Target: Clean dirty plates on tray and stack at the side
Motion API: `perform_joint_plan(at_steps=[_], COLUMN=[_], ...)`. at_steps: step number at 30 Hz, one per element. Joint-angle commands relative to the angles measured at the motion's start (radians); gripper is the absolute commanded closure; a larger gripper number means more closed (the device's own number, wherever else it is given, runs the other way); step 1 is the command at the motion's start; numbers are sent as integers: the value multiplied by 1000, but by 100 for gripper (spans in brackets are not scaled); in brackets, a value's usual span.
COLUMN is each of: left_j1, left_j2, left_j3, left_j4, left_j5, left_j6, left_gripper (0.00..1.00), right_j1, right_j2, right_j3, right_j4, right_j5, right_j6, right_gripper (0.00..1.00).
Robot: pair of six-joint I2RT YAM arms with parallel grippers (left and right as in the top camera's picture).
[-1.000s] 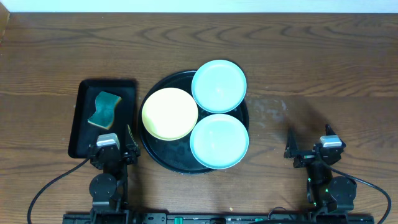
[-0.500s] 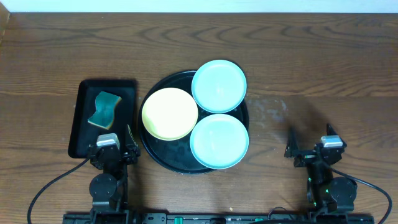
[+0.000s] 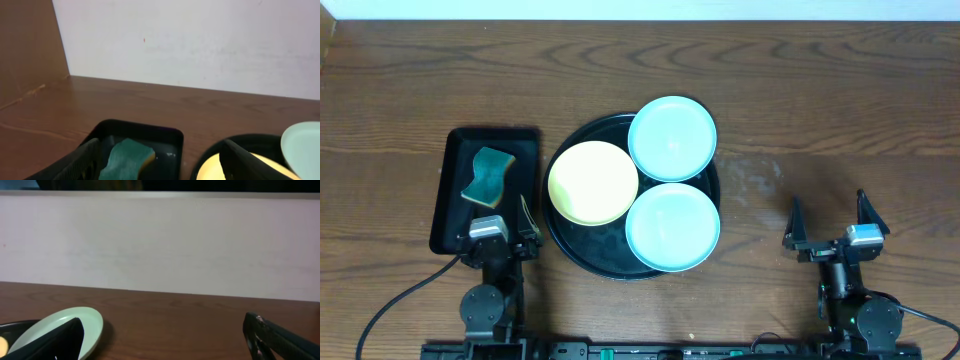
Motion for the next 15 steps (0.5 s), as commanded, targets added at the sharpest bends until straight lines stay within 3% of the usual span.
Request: perform_joint_plan(at_steps=[1,8,15], left_j1=[-5,-5,-5], left_j2=[8,154,443], left_j3=[95,275,585], left_j4=[5,-22,-235], left_j5=[-9,37,48], left_j6=[17,85,110], left_gripper=[24,24,24], right_j1=[-3,-3,-3], right_j2=[8,175,537], right_j3=[67,252,563], right_j4=[11,3,-115], right_j5=[-31,-55,-156], right_j6=[-11,-11,-24], right_gripper=[1,1,1])
